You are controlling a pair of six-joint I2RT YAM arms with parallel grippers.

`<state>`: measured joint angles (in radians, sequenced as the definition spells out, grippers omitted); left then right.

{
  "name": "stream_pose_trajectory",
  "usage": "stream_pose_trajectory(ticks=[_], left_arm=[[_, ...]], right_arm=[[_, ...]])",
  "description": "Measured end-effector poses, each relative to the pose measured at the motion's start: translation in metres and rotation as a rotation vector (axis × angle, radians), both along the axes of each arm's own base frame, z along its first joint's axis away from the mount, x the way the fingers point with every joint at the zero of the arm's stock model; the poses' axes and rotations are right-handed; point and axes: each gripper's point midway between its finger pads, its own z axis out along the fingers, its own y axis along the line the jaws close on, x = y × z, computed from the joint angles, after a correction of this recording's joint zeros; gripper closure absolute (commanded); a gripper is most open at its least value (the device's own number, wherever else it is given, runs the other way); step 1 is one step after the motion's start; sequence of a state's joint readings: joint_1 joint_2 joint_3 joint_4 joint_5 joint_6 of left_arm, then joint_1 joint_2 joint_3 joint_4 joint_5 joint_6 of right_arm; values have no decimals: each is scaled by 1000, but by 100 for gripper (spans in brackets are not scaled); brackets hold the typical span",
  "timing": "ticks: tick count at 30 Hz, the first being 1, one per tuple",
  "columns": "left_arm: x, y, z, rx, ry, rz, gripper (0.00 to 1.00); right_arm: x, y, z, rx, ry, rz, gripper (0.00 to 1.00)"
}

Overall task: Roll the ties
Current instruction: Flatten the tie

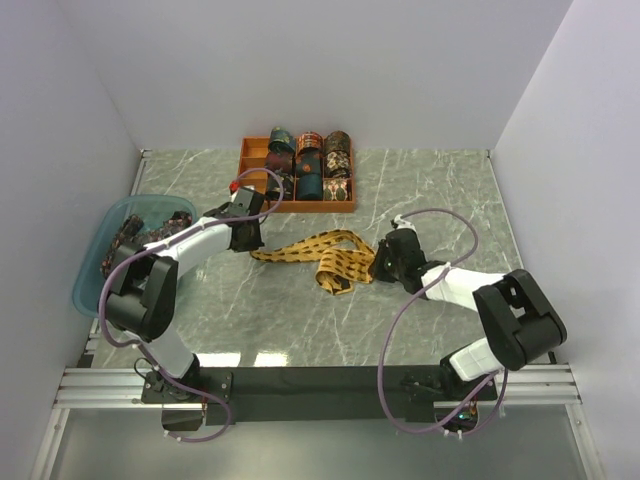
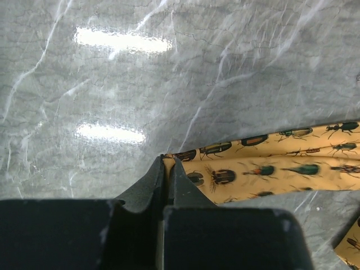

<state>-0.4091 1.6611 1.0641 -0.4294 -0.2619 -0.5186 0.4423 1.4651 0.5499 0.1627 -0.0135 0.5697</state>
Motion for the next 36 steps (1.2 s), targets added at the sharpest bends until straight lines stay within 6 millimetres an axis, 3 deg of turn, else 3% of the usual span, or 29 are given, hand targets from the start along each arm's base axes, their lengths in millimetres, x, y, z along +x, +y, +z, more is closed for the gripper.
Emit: stream_pose_trajectory(ticks=[2, 5, 7, 10, 12, 15, 18, 20, 26, 28, 29, 33, 36], left_arm=[[0, 0, 2, -1, -3, 0, 99], [1, -1, 7, -8, -16, -2, 99], [1, -2, 11, -17, -25, -5, 99], [0, -7, 20, -49, -41, -19, 99], [1, -13, 28, -82, -58, -33, 99], [0, -21, 39, -123, -82, -50, 99], [-2, -16, 44, -124, -94, -38, 99], [-7, -8, 42, -107, -86, -19, 99], [-16, 15, 28, -32, -55, 35, 99], [-17, 20, 27, -11, -54, 49, 99], [-17, 23, 27, 2, -54, 57, 99], [-17, 34, 27, 39, -64, 88, 99], [-18, 41, 25, 61, -62, 106, 99]], right_arm=[[2, -8, 0, -57, 1, -9, 100], [12, -28, 20, -181, -22, -38, 100], [23, -41, 48, -259, -62, -69, 100], [44, -59, 109, -366, -161, -129, 100], [52, -66, 139, -417, -207, -154, 99], [49, -71, 160, -560, -228, -147, 97], [43, -58, 161, -734, -212, -86, 94], [42, -35, 149, -829, -192, -7, 90], [19, 59, 80, -866, -105, 343, 54], [8, 80, 69, -815, -79, 436, 42], [6, 87, 68, -791, -74, 466, 37], [10, 108, 82, -646, -87, 513, 35], [21, 95, 98, -532, -89, 463, 33]])
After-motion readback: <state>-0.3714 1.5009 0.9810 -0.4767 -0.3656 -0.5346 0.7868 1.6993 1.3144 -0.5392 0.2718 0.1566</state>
